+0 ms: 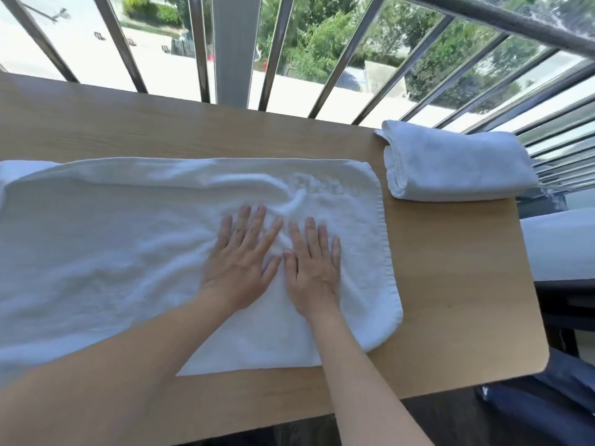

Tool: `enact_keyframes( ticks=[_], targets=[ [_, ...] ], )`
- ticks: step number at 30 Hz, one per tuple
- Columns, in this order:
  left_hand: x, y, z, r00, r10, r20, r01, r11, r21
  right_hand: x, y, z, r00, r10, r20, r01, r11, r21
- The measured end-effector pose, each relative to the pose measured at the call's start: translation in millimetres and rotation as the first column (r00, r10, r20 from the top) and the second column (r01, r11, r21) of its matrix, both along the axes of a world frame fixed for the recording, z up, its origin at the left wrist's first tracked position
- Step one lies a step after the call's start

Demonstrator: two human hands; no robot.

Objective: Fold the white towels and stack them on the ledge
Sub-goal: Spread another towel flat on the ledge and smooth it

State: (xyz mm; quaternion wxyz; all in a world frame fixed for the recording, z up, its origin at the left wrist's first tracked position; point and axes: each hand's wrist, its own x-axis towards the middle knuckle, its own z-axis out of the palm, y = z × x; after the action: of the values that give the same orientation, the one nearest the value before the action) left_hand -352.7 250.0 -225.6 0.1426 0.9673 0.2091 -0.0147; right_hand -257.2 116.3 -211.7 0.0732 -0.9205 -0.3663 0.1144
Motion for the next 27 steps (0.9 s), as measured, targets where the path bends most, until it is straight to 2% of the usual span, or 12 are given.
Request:
enact_keyframes(
  ticks=[2,8,11,13,15,16,19,22,25,27],
  targets=[
    [1,-1,-5,1.0,0.009,0.021,-0.01,1.0,0.026,22,-9,-7,0.999,0.038,0.029,-0.036,0.998,-0.042],
    [4,1,-10,0.999,0.009,0.041,-0.013,0.995,0.095,106,-10,-10,0.99,-0.138,0.032,0.14,0.984,-0.106],
    [4,2,-10,0.999,0.011,0.05,-0.017,0.993,0.117,117,18,-7,0.964,-0.265,-0.02,0.265,0.964,-0.031],
    [5,1,-9,0.998,0.015,0.056,-0.021,0.992,0.122,104,36,-8,0.995,-0.104,0.005,0.104,0.993,0.055],
    [6,3,-11,0.997,0.017,0.071,-0.026,0.99,0.138,101,45,-14,0.993,0.11,0.052,-0.111,0.993,0.027],
    [5,2,-12,0.997,0.021,0.071,-0.031,0.99,0.139,109,48,-16,0.992,0.118,0.039,-0.118,0.993,0.005],
    [6,3,-11,0.997,0.036,0.071,-0.046,0.989,0.138,139,57,-17,0.999,-0.022,0.023,0.023,0.998,-0.06],
    [6,1,-9,0.998,0.036,0.06,-0.045,0.989,0.139,151,66,-10,0.997,-0.066,-0.039,0.061,0.991,-0.121],
    [7,0,-9,0.998,0.036,0.043,-0.042,0.989,0.142,126,64,-5,0.989,-0.131,-0.076,0.13,0.991,-0.006],
    [7,1,-9,0.998,0.041,0.044,-0.047,0.989,0.138,82,49,-4,0.992,-0.115,-0.052,0.119,0.989,0.089]
  ],
)
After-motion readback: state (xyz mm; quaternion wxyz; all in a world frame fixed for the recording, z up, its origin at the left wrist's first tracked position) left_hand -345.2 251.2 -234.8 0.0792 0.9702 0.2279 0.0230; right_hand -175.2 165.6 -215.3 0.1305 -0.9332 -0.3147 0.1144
